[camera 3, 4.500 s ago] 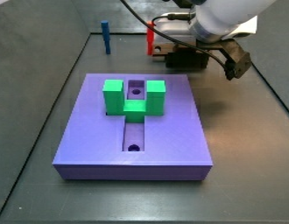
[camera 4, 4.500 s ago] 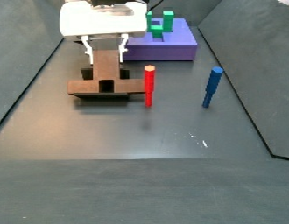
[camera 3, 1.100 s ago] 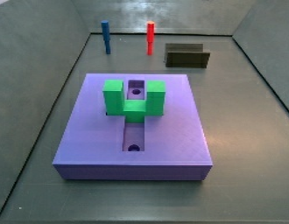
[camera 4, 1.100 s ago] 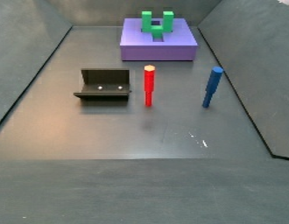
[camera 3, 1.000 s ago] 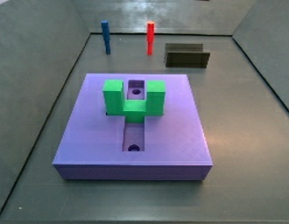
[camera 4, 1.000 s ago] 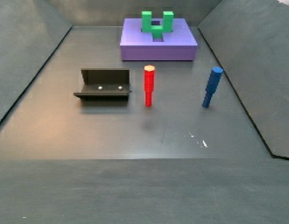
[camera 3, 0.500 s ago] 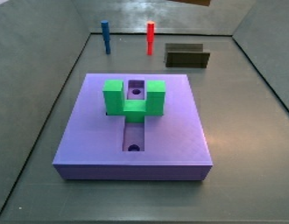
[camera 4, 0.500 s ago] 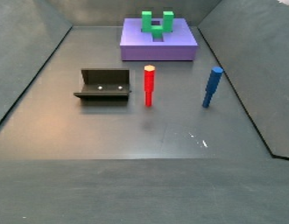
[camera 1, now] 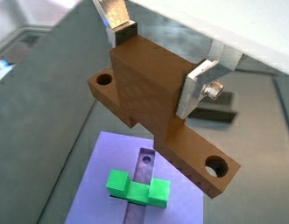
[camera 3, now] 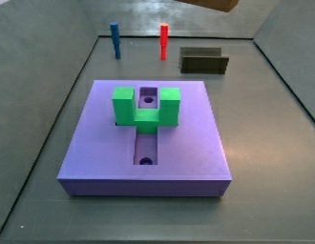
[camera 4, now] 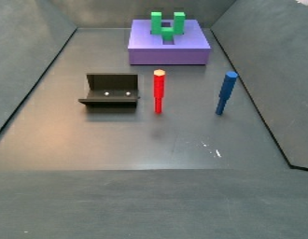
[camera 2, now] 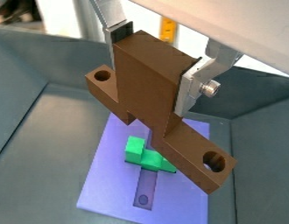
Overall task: Pick up the brown object. Move up. Place the brown object on the fixture. Regrasp the brown object. Move to above the board. Insert the brown object.
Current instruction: Insert the brown object.
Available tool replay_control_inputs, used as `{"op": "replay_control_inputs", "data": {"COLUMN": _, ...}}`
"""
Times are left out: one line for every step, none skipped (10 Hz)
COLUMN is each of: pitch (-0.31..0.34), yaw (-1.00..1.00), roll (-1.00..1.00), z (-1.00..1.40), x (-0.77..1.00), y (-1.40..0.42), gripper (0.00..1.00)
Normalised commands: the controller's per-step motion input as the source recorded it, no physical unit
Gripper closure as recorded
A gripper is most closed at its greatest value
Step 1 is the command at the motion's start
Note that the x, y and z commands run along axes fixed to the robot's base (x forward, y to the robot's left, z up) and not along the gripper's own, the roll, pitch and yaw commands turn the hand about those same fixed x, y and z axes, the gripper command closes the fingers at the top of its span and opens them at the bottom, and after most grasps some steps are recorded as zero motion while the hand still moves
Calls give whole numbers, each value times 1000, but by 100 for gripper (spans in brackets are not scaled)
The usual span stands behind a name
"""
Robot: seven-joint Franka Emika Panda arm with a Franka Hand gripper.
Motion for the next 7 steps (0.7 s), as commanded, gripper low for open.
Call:
{"op": "replay_control_inputs", "data": {"pitch": -100, "yaw": -874, "roll": -216, "z": 0, "x": 0, "y": 0, "gripper": 100}}
{"op": "replay_control_inputs", "data": {"pitch": -126, "yaw": -923, "roll": -181, "z": -23, "x": -29, "y": -37, "gripper": 100}}
{"op": "replay_control_inputs", "data": {"pitch": -114, "yaw": -897, "roll": -193, "z": -11, "x": 0, "y": -3, "gripper": 100}}
{"op": "replay_control_inputs", "data": {"pitch": -64, "yaw": -754, "roll": -194, "z": 0, "x": 0, "y": 0, "gripper": 100}}
{"op": "replay_control_inputs", "data": {"pitch": -47, "yaw": -669, "roll": -136, "z": 0, "x": -74, "y": 0, "gripper": 100}}
{"op": "replay_control_inputs", "data": {"pitch": 0, "yaw": -680, "roll": -141, "z": 0, "x": 0, "y": 0, "gripper": 100}}
{"op": "replay_control_inputs", "data": {"pitch": 0, "yaw": -763, "roll": -166, "z": 0, "x": 0, "y": 0, "gripper": 100}}
